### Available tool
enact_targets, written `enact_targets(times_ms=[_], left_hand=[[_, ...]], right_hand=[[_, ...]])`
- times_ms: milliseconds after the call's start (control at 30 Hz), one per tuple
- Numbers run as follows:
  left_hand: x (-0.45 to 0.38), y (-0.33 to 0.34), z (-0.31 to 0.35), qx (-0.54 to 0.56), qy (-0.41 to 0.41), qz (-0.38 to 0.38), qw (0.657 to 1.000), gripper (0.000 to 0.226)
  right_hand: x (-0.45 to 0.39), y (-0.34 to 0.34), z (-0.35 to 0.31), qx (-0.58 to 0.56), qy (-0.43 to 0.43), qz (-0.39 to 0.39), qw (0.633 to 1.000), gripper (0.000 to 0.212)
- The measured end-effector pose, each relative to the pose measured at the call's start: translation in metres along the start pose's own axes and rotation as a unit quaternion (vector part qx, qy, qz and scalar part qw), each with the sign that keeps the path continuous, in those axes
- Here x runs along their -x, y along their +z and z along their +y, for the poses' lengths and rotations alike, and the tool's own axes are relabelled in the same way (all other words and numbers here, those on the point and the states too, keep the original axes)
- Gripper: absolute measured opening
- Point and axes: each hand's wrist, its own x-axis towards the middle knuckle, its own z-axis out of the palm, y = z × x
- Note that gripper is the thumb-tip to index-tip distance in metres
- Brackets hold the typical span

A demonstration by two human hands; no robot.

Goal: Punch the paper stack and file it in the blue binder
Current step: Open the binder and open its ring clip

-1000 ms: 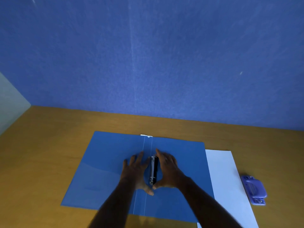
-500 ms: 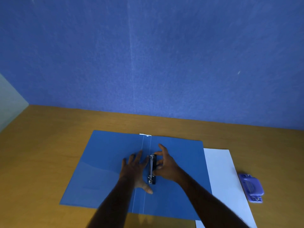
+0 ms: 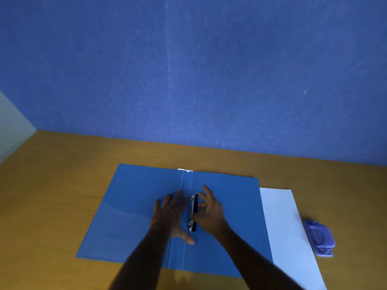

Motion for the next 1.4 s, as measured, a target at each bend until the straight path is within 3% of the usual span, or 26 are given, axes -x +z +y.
enact_targets(times_ms=[100,233,533,667,967,1200,1400], left_hand=[[-0.001,0.002,-0.002,0.001,0.003,0.007,1.000,0.149],[0.000,0.003,-0.003,0.012,0.005,0.002,1.000,0.152],[0.000,0.006,-0.006,0.026,0.011,0.011,1.000,0.157],[0.001,0.002,-0.004,0.029,0.015,0.014,0.999,0.155],[0.000,-0.013,-0.003,0.040,0.023,0.014,0.999,0.142],[-0.004,-0.036,0.002,0.071,0.034,0.019,0.997,0.115],[-0.005,-0.040,0.005,0.079,0.034,0.023,0.996,0.110]], right_hand=[[0.006,0.007,0.005,-0.039,0.011,0.039,0.998,0.094],[0.014,0.015,0.006,-0.069,0.008,0.030,0.997,0.088],[0.021,0.015,0.007,0.076,-0.070,-0.006,0.995,0.074],[0.017,0.003,0.016,0.122,-0.126,0.029,0.984,0.067],[-0.005,-0.027,0.020,0.275,-0.108,-0.085,0.951,0.107],[-0.022,-0.028,0.015,0.313,-0.130,-0.108,0.935,0.103],[-0.028,-0.025,0.012,0.326,-0.142,-0.107,0.929,0.102]])
